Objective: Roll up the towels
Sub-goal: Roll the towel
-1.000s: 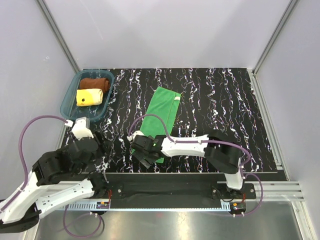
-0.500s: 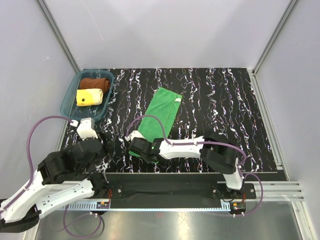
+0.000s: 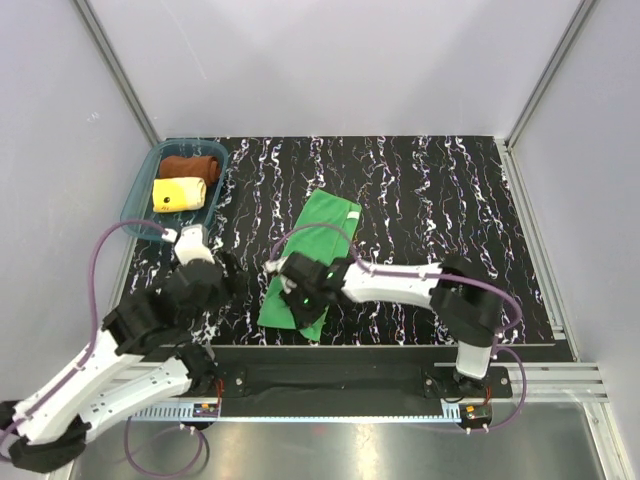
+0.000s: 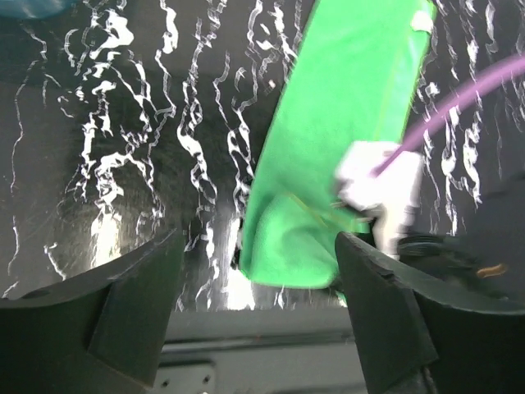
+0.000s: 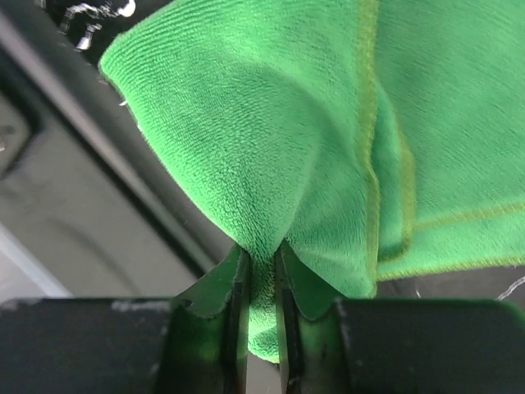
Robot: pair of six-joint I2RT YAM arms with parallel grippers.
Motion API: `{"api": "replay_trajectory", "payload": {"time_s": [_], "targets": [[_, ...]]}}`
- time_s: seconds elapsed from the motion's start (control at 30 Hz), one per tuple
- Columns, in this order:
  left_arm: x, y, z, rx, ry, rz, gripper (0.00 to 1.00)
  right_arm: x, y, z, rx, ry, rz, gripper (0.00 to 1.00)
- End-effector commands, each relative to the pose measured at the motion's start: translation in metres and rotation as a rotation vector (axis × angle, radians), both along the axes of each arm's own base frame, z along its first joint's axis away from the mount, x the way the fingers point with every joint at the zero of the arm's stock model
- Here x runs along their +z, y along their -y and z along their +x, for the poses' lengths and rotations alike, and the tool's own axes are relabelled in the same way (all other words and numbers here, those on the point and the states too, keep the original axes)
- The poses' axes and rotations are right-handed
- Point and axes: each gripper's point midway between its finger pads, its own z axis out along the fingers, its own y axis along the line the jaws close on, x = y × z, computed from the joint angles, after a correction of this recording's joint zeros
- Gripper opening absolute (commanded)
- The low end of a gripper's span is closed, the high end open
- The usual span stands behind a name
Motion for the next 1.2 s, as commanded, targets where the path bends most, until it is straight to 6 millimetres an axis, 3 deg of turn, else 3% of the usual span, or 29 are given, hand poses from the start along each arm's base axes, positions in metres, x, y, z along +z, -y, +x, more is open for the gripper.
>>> {"api": "replay_trajectory", "payload": {"time_s": [0.0,0.17,0.2,0.27,0.3,0.5,0.7,0.9,1.1,1.17], "targets": [[0.012,0.019,0.025,-0.033,0.039,-0.076,0.82,0.041,0.002,0.004,-0.026,-0.234,0.200,0.20],[0.001,0.017,0.048,-0.047,0.000,-0.181,0.81,0.057,0.007,0.017,-0.036,-0.342,0.302,0.22],[-0.012,0.020,0.049,-0.068,-0.030,-0.181,0.81,0.059,0.008,0.017,-0.024,-0.369,0.315,0.22],[-0.014,0.038,0.053,-0.152,-0.029,-0.255,0.80,0.058,0.006,0.018,0.001,-0.383,0.325,0.22],[-0.029,0.044,0.053,-0.179,-0.061,-0.266,0.79,0.059,0.007,0.017,0.011,-0.401,0.333,0.22],[-0.031,0.064,0.072,-0.222,-0.038,-0.388,0.77,0.053,0.011,0.032,0.022,-0.497,0.397,0.24],[-0.036,0.075,0.077,-0.253,-0.042,-0.441,0.76,0.041,0.009,0.049,0.038,-0.644,0.474,0.24],[-0.047,0.084,0.075,-0.296,-0.044,-0.478,0.75,0.028,0.012,0.073,0.001,-0.650,0.469,0.26],[-0.053,0.099,0.063,-0.383,-0.030,-0.578,0.74,0.013,0.014,0.090,-0.027,-0.675,0.455,0.28],[-0.045,0.104,0.059,-0.427,0.003,-0.605,0.74,0.004,0.019,0.098,-0.059,-0.684,0.450,0.29]]}}
